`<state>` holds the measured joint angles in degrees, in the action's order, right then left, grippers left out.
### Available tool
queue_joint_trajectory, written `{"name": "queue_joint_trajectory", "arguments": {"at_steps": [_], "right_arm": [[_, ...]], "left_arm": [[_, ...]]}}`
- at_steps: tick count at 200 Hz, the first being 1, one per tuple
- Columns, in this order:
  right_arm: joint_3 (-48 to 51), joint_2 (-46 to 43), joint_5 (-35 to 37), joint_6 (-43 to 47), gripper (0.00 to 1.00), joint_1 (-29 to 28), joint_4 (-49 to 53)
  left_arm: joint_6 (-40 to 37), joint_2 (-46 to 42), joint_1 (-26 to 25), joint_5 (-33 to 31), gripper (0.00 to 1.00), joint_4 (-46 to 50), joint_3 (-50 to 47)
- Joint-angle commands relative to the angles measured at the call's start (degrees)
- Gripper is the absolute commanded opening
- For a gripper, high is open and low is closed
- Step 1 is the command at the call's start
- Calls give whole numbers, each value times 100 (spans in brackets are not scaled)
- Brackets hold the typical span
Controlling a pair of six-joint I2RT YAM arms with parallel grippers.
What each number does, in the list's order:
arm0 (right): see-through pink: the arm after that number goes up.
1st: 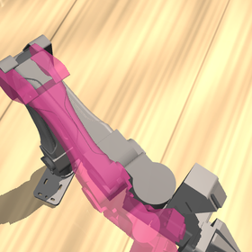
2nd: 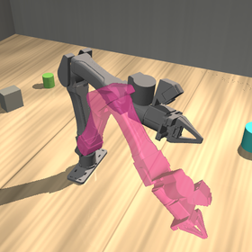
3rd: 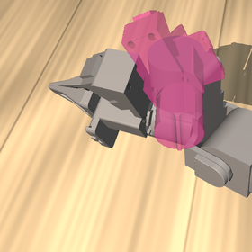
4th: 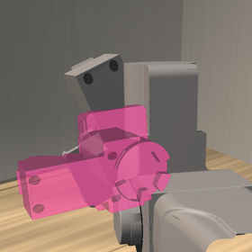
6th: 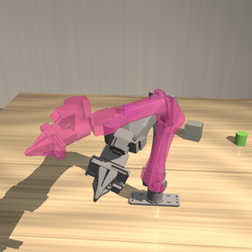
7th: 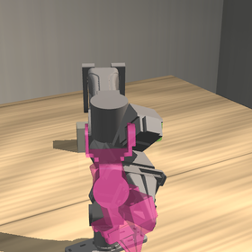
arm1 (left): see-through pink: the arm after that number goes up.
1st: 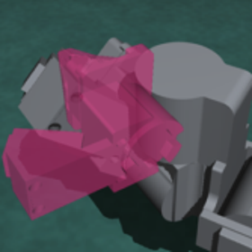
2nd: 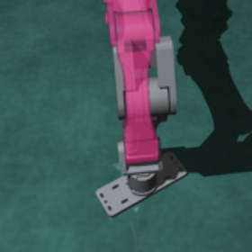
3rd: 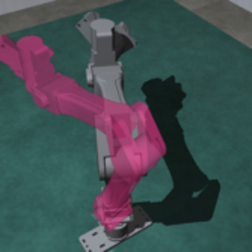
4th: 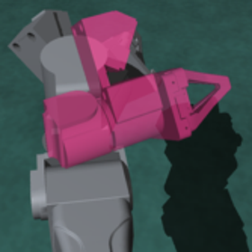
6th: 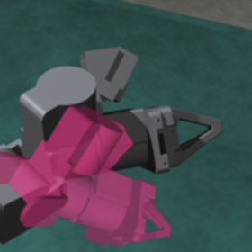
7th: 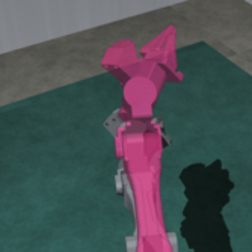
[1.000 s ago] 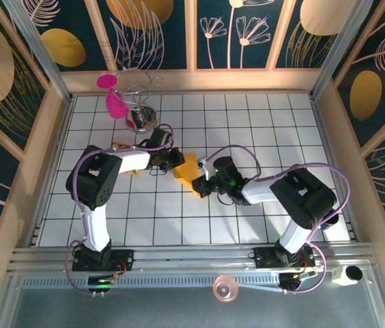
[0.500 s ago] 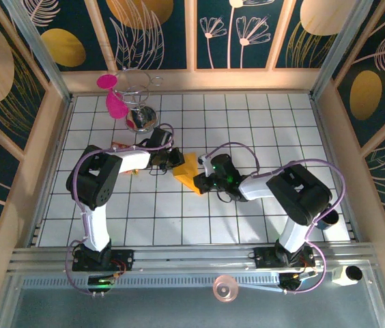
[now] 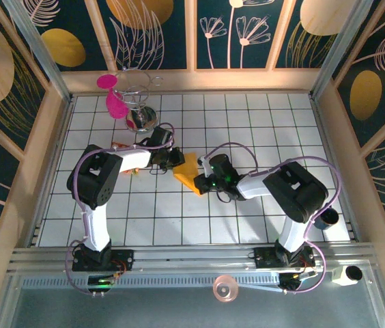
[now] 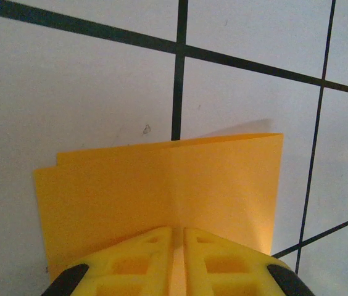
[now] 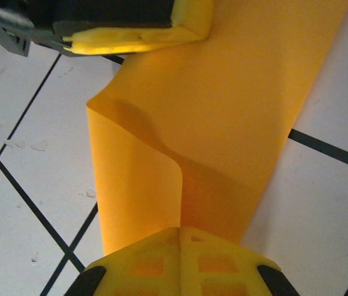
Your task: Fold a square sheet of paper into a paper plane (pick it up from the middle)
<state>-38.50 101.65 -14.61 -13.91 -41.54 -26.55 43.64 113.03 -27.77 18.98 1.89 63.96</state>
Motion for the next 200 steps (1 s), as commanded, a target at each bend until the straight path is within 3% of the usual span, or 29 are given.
{"name": "queue_joint_trajectory", "arguments": {"at_steps": [1, 66, 105, 153, 200], "right_arm": [[-175, 109, 216, -11, 0, 49, 157], [-236, 195, 207, -39, 0, 49, 297], [-236, 183, 200, -136, 0, 49, 347], [-263, 198, 180, -321, 0, 67, 352], [-351, 259, 294, -506, 0, 85, 524]], "left_arm": [[-100, 234, -35, -69, 14, 383, 57], [-162, 137, -36, -84, 14, 479, 233], [81, -557, -36, -316, 21, 242, 183], [791, -1434, -36, -304, 24, -458, -862], [1795, -1953, -246, 123, 16, -1646, -2006]]}}
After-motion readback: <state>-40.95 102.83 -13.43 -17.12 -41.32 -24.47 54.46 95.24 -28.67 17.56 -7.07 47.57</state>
